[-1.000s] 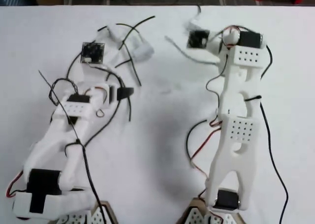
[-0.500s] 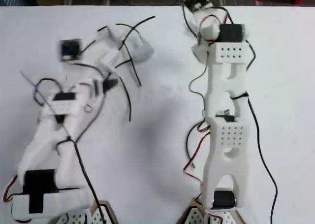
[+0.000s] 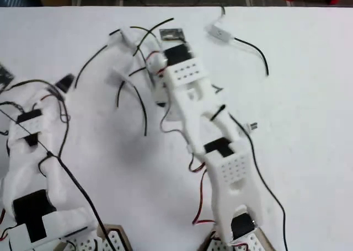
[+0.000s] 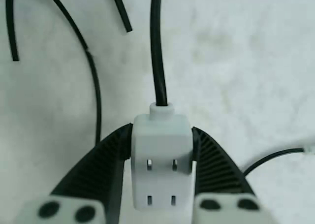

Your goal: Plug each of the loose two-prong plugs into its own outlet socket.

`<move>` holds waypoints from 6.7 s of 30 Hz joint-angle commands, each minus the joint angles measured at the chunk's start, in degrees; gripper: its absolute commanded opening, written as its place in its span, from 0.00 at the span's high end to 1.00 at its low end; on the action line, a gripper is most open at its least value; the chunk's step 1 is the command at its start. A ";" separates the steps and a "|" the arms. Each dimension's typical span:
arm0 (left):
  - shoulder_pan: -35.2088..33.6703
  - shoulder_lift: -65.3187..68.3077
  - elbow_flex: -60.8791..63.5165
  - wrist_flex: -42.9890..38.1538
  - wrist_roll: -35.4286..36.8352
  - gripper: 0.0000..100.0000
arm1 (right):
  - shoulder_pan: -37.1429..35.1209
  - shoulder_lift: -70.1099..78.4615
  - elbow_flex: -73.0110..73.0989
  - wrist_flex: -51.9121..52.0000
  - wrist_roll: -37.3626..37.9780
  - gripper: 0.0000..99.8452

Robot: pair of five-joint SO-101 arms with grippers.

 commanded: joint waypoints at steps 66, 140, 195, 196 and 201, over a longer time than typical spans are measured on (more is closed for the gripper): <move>1.36 -0.13 -1.49 -2.11 -2.90 0.61 | 33.27 -50.07 44.75 -8.13 14.95 0.69; 1.71 -0.13 -0.97 -4.22 -2.99 0.61 | 28.53 -24.75 63.56 -49.45 8.88 0.86; -41.27 -0.57 -16.53 14.68 -10.20 0.61 | -31.43 4.35 12.40 -20.26 9.05 0.69; -40.92 -0.66 -16.79 15.65 -10.20 0.61 | -31.34 3.91 9.93 -17.89 9.05 0.66; -38.73 -2.86 -17.67 21.19 -10.20 0.61 | -29.41 0.48 -5.98 -3.65 9.05 0.62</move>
